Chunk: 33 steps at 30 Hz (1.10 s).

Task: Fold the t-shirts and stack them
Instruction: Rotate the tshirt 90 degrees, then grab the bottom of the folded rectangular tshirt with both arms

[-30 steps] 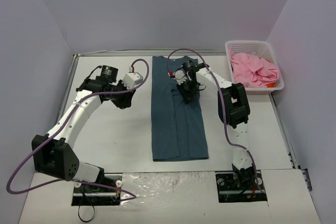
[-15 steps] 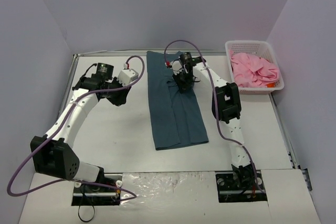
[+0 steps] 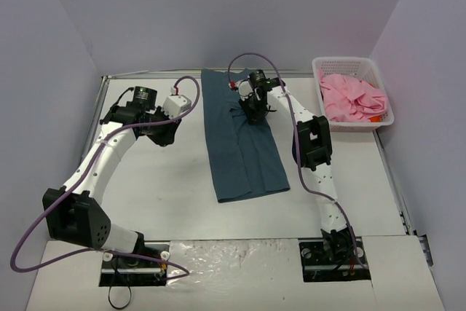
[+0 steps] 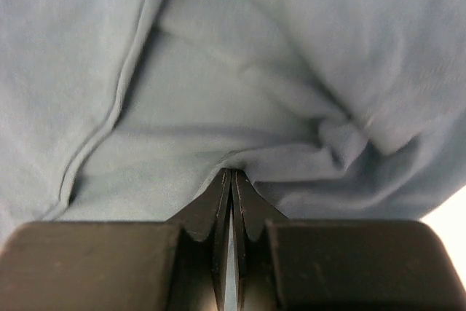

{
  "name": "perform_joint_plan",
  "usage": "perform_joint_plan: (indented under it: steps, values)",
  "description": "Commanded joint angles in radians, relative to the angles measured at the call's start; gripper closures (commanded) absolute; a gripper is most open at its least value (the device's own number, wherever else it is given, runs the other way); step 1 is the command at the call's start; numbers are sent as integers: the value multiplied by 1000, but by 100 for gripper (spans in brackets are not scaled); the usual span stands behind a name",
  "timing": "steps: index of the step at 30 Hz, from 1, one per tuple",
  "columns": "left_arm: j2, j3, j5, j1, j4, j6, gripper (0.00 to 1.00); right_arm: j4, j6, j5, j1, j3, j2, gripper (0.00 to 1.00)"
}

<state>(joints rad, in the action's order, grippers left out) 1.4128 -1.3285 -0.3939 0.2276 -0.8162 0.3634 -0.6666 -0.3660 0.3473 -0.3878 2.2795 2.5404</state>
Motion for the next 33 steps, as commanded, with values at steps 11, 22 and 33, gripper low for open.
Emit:
perform_joint_plan:
  steps: [11, 22, 33]
  values:
    - [-63, 18, -45, -7, -17, 52, 80, -80, -63, -25, 6, -475, -561, 92]
    - [-25, 80, 154, 308, 40, 75, 78, -24, -151, 107, 148, -948, -899, 77]
    - [92, 185, 361, 637, 179, 75, 79, 15, -192, 351, 383, -1087, -928, 66]
